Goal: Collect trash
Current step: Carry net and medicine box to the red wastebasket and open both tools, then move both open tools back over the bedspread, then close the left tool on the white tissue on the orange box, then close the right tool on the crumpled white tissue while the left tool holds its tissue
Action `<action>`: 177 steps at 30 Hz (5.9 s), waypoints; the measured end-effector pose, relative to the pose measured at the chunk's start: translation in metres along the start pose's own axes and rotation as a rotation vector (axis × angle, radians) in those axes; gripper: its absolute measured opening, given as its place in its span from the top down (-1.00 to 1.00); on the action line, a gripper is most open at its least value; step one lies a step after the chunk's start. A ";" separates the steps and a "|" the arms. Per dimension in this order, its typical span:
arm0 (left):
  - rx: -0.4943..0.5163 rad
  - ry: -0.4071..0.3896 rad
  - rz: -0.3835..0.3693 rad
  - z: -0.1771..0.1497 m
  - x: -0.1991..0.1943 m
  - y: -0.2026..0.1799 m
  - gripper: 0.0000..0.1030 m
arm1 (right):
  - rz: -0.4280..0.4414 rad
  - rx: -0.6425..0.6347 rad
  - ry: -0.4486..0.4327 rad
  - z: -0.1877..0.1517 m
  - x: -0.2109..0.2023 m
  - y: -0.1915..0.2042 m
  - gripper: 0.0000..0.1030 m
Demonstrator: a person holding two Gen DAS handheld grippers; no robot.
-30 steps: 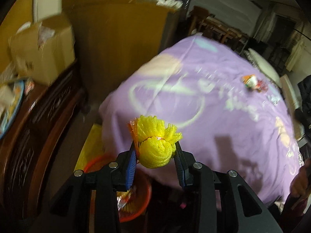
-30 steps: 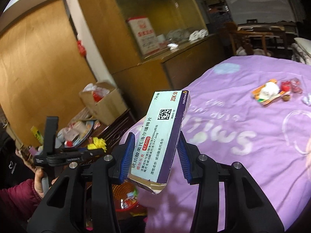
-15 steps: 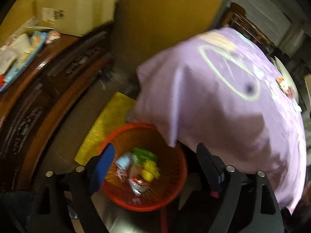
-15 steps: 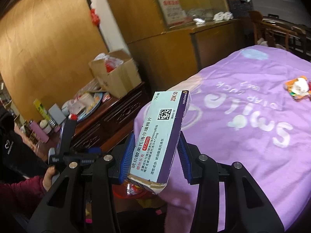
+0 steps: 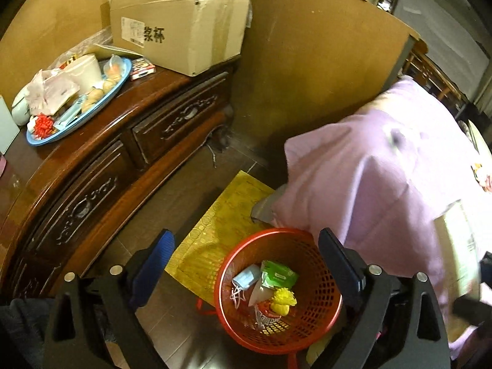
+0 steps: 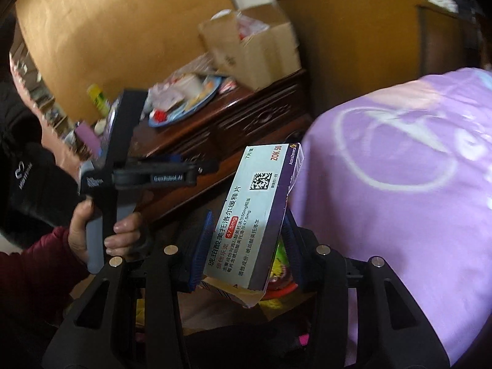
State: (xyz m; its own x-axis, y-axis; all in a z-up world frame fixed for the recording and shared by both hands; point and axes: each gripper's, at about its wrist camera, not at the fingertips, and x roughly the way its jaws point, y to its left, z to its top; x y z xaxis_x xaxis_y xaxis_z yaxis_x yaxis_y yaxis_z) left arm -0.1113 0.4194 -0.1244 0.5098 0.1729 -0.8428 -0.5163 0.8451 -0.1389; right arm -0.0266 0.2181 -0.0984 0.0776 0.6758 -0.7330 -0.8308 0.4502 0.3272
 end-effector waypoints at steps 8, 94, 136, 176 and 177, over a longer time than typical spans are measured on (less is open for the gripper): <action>-0.006 0.003 0.026 0.003 0.005 0.010 -0.82 | -0.020 0.013 -0.019 0.010 0.006 -0.009 -0.35; 0.662 -0.032 -0.422 0.037 0.036 -0.580 -0.85 | -0.973 0.883 -0.252 -0.217 -0.312 -0.377 -0.89; 0.634 -0.044 -0.404 0.038 0.054 -0.553 0.49 | -0.984 0.879 -0.231 -0.212 -0.307 -0.378 -0.90; 0.552 -0.011 -0.441 0.019 0.082 -0.511 0.49 | -0.927 0.929 -0.462 -0.185 -0.360 -0.425 -0.89; 0.555 -0.014 -0.437 0.018 0.082 -0.512 0.48 | -0.928 0.930 -0.467 -0.181 -0.361 -0.432 -0.89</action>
State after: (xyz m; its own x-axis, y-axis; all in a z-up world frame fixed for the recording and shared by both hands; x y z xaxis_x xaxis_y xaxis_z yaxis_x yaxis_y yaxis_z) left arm 0.2075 0.0100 -0.1132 0.6014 -0.2377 -0.7628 0.1633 0.9711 -0.1739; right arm 0.2046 -0.3253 -0.0831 0.7198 -0.0325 -0.6935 0.2767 0.9295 0.2437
